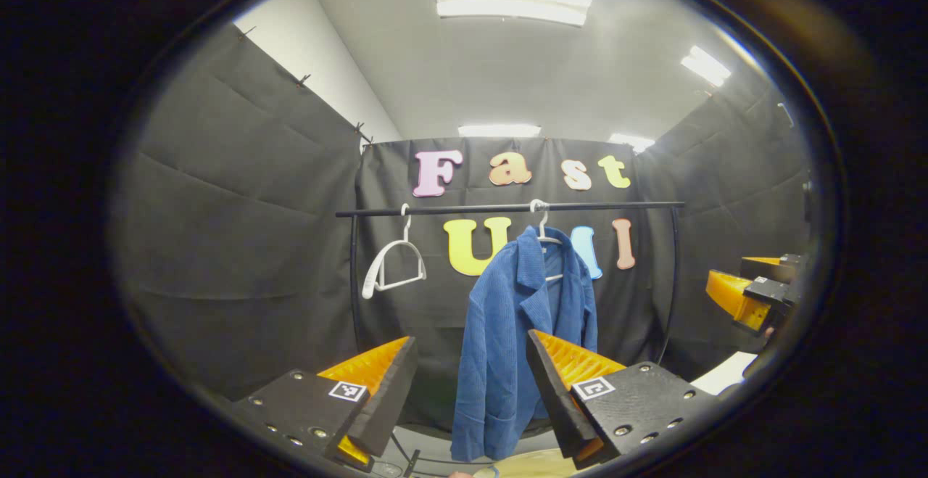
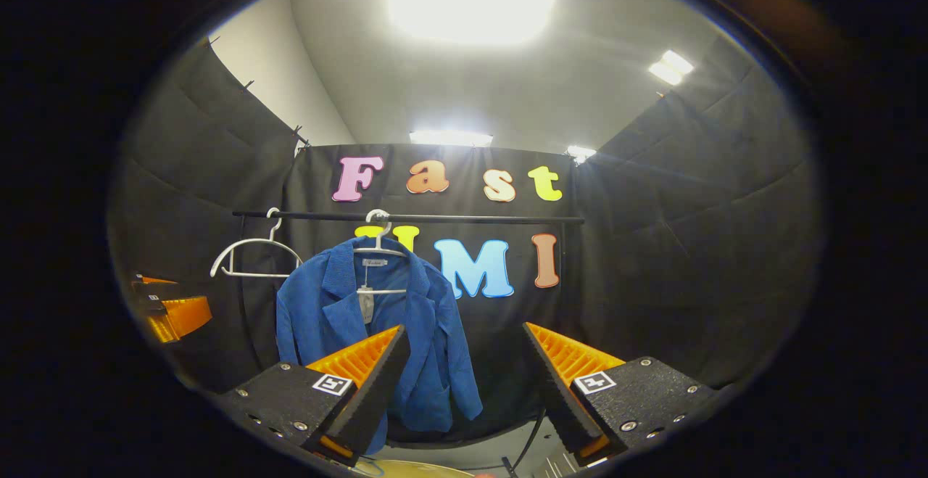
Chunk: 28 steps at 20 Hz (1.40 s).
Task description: Grasp the clothes on the hanger with both hands and then place them into the laundry hamper below.
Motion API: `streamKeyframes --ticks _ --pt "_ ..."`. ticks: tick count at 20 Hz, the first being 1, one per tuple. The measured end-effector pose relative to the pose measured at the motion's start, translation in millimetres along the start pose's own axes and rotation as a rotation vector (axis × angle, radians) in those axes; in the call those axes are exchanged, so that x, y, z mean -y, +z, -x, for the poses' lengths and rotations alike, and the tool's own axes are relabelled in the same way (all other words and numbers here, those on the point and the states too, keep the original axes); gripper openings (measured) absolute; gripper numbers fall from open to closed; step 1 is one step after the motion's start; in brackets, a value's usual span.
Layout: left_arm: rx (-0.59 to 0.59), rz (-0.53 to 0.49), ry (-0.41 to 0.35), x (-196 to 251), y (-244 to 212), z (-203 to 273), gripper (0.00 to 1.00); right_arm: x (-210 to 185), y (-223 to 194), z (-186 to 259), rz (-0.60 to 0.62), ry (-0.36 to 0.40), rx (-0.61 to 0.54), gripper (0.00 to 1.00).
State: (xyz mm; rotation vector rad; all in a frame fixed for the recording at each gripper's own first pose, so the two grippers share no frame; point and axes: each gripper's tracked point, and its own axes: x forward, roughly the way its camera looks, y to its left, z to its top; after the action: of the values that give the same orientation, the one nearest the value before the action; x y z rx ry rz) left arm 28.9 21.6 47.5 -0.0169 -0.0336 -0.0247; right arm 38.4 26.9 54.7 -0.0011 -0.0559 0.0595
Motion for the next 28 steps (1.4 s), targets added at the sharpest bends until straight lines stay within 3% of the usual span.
streamKeyframes --ticks 13,20,23,25,27,28 --pt "0.038 0.015 0.032 42.0 30.2 -77.8 0.87 -10.6 -4.9 -112.9 -0.033 0.108 -0.017 0.95" --pt "0.022 0.015 0.056 75.3 17.4 -122.7 0.87 -12.5 -27.3 -174.5 -0.084 0.168 -0.049 0.95" --pt "0.002 0.019 0.065 86.1 7.1 -142.5 0.93 -15.2 -34.8 -197.6 -0.1 0.2 -0.047 0.95" --pt "-0.011 0.023 0.07 95.0 -0.3 -154.9 0.92 -18.3 -40.6 -211.8 -0.104 0.223 -0.048 0.95" --pt "-0.02 0.019 0.073 104.1 -7.0 -167.7 0.81 -22.6 -48.1 -226.8 -0.107 0.243 -0.055 0.95" --pt "-0.024 0.014 0.077 109.5 -10.3 -173.5 0.92 -25.0 -52.5 -233.6 -0.111 0.255 -0.059 0.95"
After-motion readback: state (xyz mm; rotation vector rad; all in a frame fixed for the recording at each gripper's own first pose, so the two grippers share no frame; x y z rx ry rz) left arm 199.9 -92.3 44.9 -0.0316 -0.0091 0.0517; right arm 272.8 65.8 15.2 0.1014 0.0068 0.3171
